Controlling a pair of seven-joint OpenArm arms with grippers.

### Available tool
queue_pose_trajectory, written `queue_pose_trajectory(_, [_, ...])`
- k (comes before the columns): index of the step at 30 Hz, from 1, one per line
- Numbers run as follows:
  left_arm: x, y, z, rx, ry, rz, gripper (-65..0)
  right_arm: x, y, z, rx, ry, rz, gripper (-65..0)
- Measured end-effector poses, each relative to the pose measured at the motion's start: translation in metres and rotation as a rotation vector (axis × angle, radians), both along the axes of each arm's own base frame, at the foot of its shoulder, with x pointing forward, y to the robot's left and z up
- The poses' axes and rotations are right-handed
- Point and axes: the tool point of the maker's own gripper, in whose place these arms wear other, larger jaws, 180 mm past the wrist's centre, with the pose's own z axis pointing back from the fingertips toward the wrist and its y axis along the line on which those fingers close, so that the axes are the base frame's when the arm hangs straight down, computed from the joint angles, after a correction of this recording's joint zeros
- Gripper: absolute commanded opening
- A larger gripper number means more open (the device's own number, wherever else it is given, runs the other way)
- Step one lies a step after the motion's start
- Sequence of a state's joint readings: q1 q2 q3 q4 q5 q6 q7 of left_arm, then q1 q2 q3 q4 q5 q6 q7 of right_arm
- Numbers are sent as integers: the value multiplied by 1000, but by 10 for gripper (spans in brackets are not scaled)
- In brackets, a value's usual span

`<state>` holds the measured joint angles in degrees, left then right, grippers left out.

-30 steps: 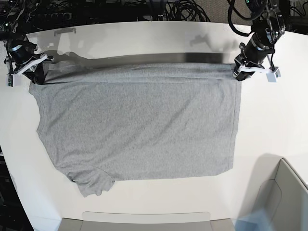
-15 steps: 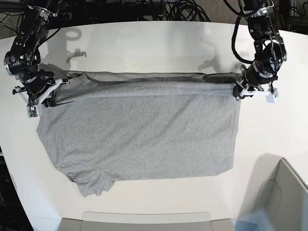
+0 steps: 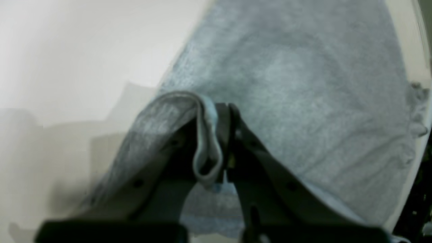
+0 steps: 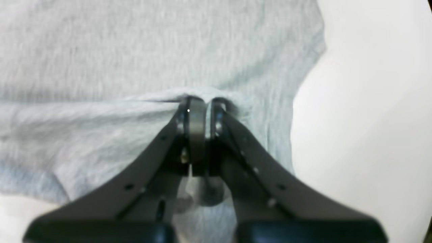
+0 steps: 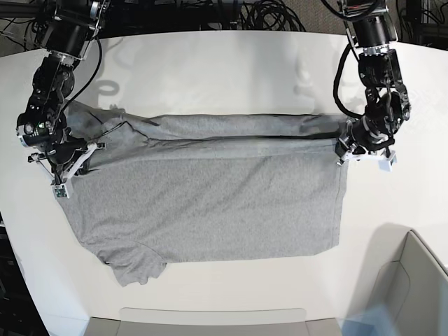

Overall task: Fold the T-shirt properly
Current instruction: 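Pull the lifted edge toward the robot with both grippers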

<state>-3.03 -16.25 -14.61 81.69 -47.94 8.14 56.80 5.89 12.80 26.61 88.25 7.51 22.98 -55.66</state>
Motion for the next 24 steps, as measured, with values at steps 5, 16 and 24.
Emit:
queue_pose_trajectory(5, [14,1,4,-12,-15,9,-650,11,10,-16,22,-9,28,-618])
queue_pose_trajectory(16, [19,1,22,17,-68,-5,-443,15,15,-16,9,-12,33,-338])
queue_pose_trajectory(24, [14,-3,58,72,-165,-32,-440,23,4,43,-18,-191,-12,-338])
